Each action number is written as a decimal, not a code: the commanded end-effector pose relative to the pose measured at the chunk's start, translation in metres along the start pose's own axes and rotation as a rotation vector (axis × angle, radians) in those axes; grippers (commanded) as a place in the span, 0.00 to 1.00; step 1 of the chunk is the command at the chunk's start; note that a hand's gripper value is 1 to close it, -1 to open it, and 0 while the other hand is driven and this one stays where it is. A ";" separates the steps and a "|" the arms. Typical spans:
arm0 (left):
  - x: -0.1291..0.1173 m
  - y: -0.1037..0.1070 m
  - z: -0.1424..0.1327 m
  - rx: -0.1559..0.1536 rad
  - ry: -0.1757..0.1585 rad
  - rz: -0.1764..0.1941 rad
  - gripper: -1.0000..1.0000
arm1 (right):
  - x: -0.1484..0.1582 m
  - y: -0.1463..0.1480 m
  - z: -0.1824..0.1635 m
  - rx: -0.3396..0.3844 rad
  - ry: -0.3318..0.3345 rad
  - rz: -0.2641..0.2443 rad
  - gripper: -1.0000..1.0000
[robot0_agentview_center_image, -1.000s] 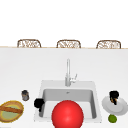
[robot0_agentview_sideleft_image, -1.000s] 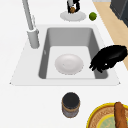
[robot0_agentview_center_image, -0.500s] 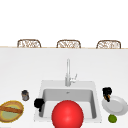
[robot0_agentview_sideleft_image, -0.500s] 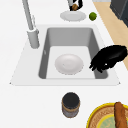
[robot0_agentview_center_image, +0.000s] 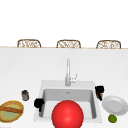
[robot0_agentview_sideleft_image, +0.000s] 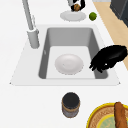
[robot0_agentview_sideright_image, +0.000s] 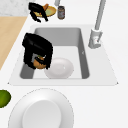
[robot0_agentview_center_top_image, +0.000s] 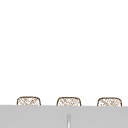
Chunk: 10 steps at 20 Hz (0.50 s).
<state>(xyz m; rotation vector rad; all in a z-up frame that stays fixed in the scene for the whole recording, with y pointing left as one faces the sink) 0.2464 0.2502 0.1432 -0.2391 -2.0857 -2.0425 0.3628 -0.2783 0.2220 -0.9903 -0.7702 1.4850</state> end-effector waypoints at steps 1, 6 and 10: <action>0.000 0.000 0.000 0.000 0.000 0.000 0.50 | 0.028 -0.003 0.005 0.000 -0.020 -0.041 1.00; 0.000 0.000 0.000 0.000 0.000 0.000 0.50 | 0.067 0.007 -0.004 0.016 -0.016 -0.043 1.00; 0.000 0.000 0.000 0.000 0.000 0.000 0.50 | 0.089 0.019 -0.011 0.027 -0.013 -0.100 1.00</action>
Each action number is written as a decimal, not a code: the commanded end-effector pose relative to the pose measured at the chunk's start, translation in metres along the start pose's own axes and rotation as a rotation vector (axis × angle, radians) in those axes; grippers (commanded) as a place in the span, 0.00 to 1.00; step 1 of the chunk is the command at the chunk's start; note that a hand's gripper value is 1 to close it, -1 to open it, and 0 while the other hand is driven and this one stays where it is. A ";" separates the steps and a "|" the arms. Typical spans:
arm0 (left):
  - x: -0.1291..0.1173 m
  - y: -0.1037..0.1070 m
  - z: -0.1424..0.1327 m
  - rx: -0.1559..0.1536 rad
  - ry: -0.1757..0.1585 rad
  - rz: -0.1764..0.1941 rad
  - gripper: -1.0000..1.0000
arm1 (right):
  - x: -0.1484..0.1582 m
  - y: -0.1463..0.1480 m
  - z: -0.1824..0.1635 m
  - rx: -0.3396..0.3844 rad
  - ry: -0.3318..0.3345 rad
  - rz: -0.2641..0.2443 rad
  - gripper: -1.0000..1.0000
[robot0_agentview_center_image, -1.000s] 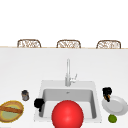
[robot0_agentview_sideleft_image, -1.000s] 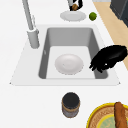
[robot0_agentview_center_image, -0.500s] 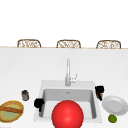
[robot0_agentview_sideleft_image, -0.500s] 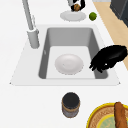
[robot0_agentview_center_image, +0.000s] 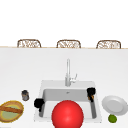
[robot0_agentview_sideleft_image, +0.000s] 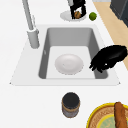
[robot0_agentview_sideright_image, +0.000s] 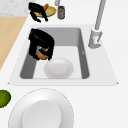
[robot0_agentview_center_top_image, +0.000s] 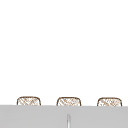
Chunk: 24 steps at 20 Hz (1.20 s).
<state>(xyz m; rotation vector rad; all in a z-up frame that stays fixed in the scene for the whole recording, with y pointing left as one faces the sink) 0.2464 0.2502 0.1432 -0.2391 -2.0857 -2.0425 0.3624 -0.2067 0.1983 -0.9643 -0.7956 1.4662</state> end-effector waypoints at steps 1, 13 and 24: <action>0.000 0.000 0.000 0.000 0.000 0.000 0.50 | 0.019 0.016 -0.008 0.021 0.001 -0.088 1.00; 0.000 0.000 0.000 0.000 0.000 0.000 0.50 | 0.064 0.053 -0.052 0.067 -0.042 -0.219 1.00; 0.000 0.000 0.000 0.000 0.000 0.000 0.50 | 0.140 0.098 -0.074 0.123 -0.028 -0.131 1.00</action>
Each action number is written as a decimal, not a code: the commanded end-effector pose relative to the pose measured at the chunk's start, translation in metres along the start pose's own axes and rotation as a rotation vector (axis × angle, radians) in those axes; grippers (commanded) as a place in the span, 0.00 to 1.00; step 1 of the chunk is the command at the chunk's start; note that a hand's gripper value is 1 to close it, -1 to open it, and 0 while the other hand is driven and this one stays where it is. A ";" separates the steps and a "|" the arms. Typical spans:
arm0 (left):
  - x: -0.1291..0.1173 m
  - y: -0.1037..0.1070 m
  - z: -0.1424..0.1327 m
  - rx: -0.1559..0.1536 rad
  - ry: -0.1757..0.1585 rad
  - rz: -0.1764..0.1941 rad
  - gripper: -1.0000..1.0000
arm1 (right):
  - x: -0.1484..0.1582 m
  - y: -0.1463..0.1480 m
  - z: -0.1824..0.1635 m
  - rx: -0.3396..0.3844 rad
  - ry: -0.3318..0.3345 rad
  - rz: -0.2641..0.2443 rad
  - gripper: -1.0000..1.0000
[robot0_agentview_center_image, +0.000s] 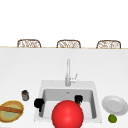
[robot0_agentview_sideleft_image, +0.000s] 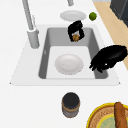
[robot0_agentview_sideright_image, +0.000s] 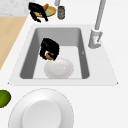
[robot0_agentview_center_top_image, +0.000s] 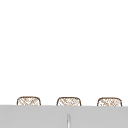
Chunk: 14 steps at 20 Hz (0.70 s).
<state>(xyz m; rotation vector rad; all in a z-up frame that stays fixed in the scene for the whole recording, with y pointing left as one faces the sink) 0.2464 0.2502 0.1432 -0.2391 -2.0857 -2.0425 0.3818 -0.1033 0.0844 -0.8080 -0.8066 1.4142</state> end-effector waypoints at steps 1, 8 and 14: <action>0.000 0.000 0.000 0.000 0.000 0.000 0.50 | 0.028 0.025 -0.019 0.032 0.021 -0.012 1.00; 0.000 0.000 0.000 0.000 0.000 0.000 0.50 | 0.062 0.061 -0.058 -0.002 0.007 0.015 1.00; 0.000 0.000 0.000 0.000 0.000 0.000 0.50 | 0.072 0.088 -0.103 -0.049 0.001 0.013 1.00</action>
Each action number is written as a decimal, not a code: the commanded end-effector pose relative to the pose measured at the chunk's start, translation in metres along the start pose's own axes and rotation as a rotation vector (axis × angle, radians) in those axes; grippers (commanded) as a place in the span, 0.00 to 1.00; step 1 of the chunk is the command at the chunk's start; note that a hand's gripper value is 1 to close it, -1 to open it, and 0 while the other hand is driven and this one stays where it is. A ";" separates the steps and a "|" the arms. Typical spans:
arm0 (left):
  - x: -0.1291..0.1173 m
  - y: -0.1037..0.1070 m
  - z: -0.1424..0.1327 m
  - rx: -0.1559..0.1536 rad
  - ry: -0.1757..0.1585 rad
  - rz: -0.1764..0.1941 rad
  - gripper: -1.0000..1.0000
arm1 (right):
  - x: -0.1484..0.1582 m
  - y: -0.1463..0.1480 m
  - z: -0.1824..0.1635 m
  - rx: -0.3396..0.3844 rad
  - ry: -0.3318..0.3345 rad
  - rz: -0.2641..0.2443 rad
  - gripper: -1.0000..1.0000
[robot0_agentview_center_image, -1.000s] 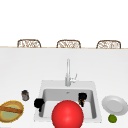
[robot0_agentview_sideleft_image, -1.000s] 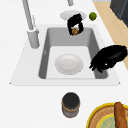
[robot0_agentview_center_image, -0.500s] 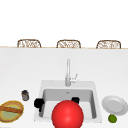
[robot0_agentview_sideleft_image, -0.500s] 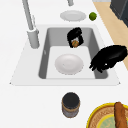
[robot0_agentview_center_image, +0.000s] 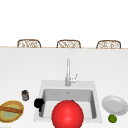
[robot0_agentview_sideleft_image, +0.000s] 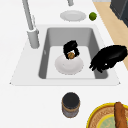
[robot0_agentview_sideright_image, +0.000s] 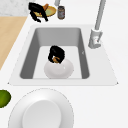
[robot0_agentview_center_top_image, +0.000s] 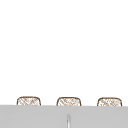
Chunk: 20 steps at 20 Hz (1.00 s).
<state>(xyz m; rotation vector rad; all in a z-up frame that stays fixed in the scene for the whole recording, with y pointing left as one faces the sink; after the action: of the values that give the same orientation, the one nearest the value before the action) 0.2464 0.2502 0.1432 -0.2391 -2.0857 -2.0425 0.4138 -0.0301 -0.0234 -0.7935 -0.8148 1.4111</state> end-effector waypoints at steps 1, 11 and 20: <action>0.000 0.000 0.000 0.000 0.000 0.000 0.50 | 0.000 0.016 -0.028 -0.057 0.008 0.024 1.00; 0.000 0.000 0.000 0.000 0.000 0.000 0.50 | 0.011 0.054 -0.087 -0.083 0.009 0.018 1.00; 0.000 0.000 0.000 0.000 0.000 0.000 0.50 | 0.009 0.045 -0.052 -0.026 0.000 0.004 0.00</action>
<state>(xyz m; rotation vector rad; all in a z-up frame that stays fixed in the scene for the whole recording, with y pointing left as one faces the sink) 0.2464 0.2502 0.1432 -0.2391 -2.0857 -2.0425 0.4469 -0.0215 -0.0873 -0.8053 -0.8137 1.4053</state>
